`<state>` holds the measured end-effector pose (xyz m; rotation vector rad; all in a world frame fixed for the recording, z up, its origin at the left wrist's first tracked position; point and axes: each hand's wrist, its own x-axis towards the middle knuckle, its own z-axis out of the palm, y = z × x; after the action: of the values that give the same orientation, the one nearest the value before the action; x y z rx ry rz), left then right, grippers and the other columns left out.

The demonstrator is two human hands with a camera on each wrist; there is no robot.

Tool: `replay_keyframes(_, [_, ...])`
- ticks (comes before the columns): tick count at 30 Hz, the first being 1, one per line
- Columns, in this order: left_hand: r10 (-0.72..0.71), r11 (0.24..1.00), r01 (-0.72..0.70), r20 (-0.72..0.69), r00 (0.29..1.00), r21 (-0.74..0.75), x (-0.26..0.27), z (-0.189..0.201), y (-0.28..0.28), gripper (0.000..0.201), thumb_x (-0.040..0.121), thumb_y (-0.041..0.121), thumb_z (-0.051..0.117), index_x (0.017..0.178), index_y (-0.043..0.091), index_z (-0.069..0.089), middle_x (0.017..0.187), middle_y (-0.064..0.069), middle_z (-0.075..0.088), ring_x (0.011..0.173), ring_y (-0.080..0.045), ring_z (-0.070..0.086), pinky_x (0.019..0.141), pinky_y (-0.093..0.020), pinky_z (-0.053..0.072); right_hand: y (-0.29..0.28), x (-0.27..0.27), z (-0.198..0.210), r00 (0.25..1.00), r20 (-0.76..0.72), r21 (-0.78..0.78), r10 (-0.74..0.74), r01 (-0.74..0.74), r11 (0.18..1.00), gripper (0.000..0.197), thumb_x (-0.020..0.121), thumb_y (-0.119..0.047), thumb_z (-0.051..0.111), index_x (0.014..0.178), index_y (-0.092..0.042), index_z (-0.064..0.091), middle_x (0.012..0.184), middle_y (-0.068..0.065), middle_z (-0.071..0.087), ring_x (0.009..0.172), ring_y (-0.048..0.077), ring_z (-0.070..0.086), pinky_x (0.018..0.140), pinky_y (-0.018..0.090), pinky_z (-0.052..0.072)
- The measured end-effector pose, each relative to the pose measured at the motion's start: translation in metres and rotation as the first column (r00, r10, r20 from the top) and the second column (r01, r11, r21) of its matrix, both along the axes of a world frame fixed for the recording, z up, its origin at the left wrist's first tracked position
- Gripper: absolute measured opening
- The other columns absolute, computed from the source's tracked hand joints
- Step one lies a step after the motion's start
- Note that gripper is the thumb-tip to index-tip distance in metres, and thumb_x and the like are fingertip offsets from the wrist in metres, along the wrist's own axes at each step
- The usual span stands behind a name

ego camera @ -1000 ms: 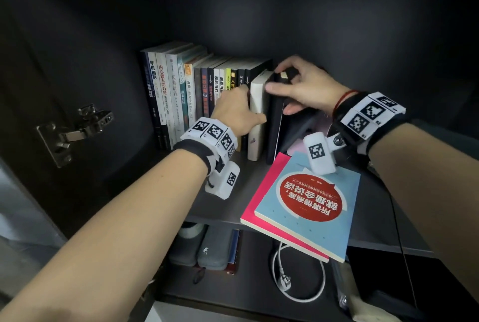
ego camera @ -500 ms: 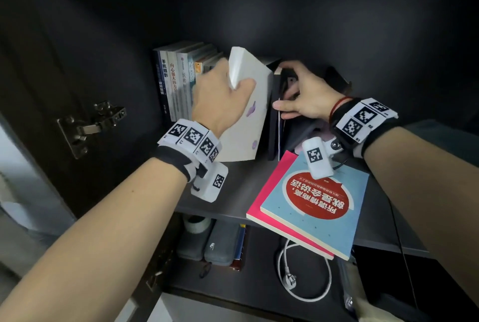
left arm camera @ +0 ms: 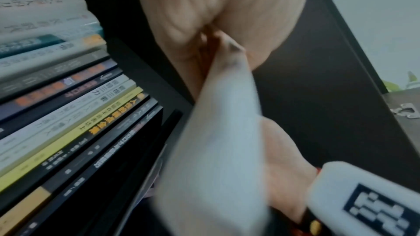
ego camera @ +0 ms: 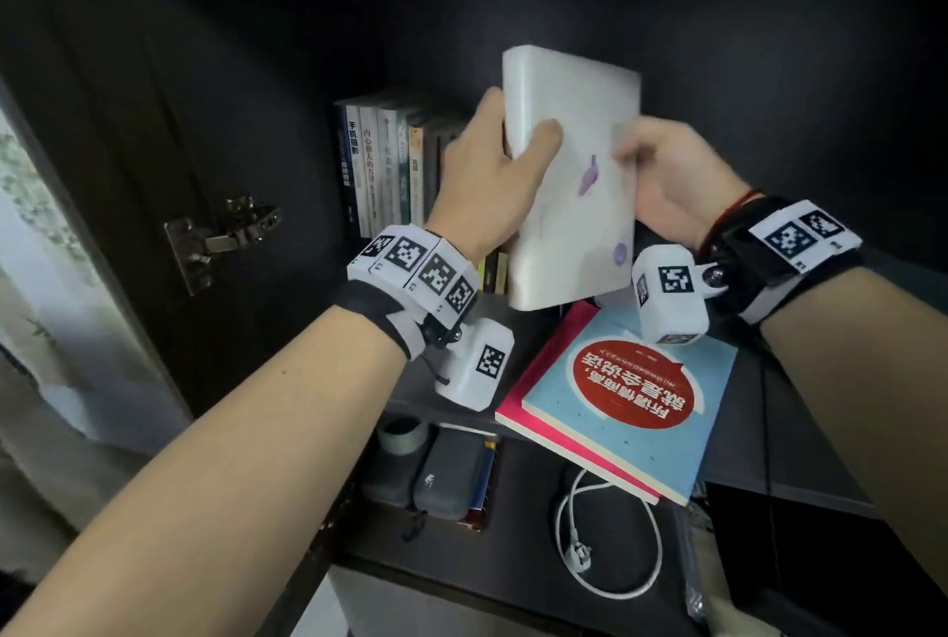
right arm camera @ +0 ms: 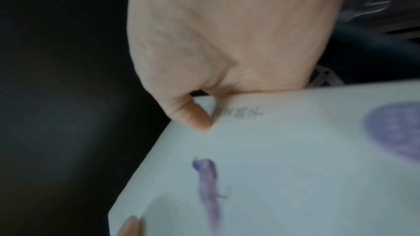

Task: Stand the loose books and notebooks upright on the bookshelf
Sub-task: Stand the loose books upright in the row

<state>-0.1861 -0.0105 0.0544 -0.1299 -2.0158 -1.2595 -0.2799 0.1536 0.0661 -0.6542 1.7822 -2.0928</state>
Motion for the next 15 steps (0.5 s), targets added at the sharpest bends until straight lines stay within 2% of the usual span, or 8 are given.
replay_keyframes(2, [-0.048,0.996,0.057,0.116,0.992,-0.076,-0.005,-0.005,0.004,0.032,0.102,0.050,0.051,0.095,0.020,0.057,0.089,0.012,0.064,0.083,-0.003,0.064,0.074,-0.020,0.052,0.016,-0.010,-0.006,0.973,0.056,-0.075,-0.223,0.227,0.971,0.034,0.056,-0.001,0.051,0.089,0.005,0.057,0.094,0.025,0.052,0.077,0.041,0.055,0.077,0.058,0.056])
replay_keyframes(4, [0.028,0.995,-0.004,0.234,0.972,-0.102,-0.015,-0.012,0.003,0.044,0.100,0.062,0.045,0.095,0.020,0.057,0.088,0.010,0.062,0.088,-0.012,0.065,0.080,-0.030,0.053,0.034,-0.027,-0.016,0.920,0.042,-0.020,-0.389,0.390,0.920,0.041,0.035,-0.005,0.057,0.075,0.001,0.054,0.087,0.022,0.050,0.077,0.039,0.056,0.079,0.054,0.056])
replay_keyframes(6, [0.180,0.972,-0.115,0.340,0.923,-0.203,-0.025,-0.020,0.000,0.048,0.097,0.063,0.049,0.101,0.016,0.059,0.084,0.004,0.063,0.093,-0.021,0.068,0.075,-0.033,0.050,0.046,-0.026,-0.024,0.906,0.028,-0.004,-0.422,0.422,0.907,0.036,0.041,0.001,0.055,0.077,-0.002,0.057,0.091,0.022,0.056,0.083,0.037,0.062,0.087,0.055,0.056])
replay_keyframes(8, [0.206,0.961,-0.118,0.366,0.907,-0.248,-0.025,-0.027,0.003,0.055,0.097,0.065,0.047,0.104,0.013,0.064,0.082,0.002,0.066,0.090,-0.022,0.069,0.074,-0.031,0.052,0.051,-0.017,-0.029,0.905,0.047,-0.052,-0.422,0.424,0.904,0.025,0.058,0.009,0.043,0.075,-0.004,0.055,0.089,0.019,0.061,0.079,0.034,0.065,0.079,0.043,0.058])
replay_keyframes(10, [-0.012,0.996,0.047,0.387,0.922,-0.082,-0.015,-0.027,0.015,0.066,0.097,0.072,0.033,0.101,0.017,0.070,0.091,0.000,0.074,0.092,-0.021,0.072,0.084,-0.041,0.060,0.052,-0.016,-0.032,0.917,0.057,-0.112,-0.396,0.400,0.910,0.023,0.059,0.010,0.038,0.074,-0.001,0.051,0.084,0.020,0.058,0.072,0.035,0.061,0.072,0.041,0.054])
replay_keyframes(12, [-0.286,0.955,0.293,0.429,0.857,0.052,-0.004,-0.023,0.029,0.062,0.099,0.072,0.028,0.103,0.027,0.072,0.103,0.002,0.078,0.098,-0.019,0.074,0.081,-0.042,0.063,0.050,-0.015,-0.031,0.920,0.060,-0.140,-0.386,0.391,0.910,0.017,0.057,0.009,0.039,0.068,-0.002,0.047,0.079,0.018,0.055,0.069,0.033,0.058,0.070,0.039,0.051])
replay_keyframes(14, [-0.396,0.904,0.425,0.438,0.807,0.035,-0.002,-0.021,0.040,0.044,0.102,0.058,0.045,0.112,0.024,0.071,0.107,-0.001,0.079,0.096,-0.018,0.077,0.074,-0.041,0.065,0.053,-0.010,-0.024,0.924,0.044,-0.050,-0.379,0.381,0.923,0.015,0.056,0.007,0.040,0.065,-0.004,0.048,0.078,0.016,0.054,0.068,0.032,0.059,0.070,0.037,0.051])
replay_keyframes(15, [-0.405,0.901,0.433,0.427,0.808,0.034,-0.003,-0.022,0.044,0.036,0.103,0.047,0.053,0.117,0.019,0.070,0.107,-0.005,0.079,0.093,-0.019,0.077,0.070,-0.041,0.066,0.056,-0.007,-0.023,0.945,0.037,0.023,-0.326,0.325,0.945,0.020,0.057,0.004,0.043,0.073,0.001,0.054,0.086,0.019,0.057,0.073,0.035,0.060,0.074,0.039,0.052])
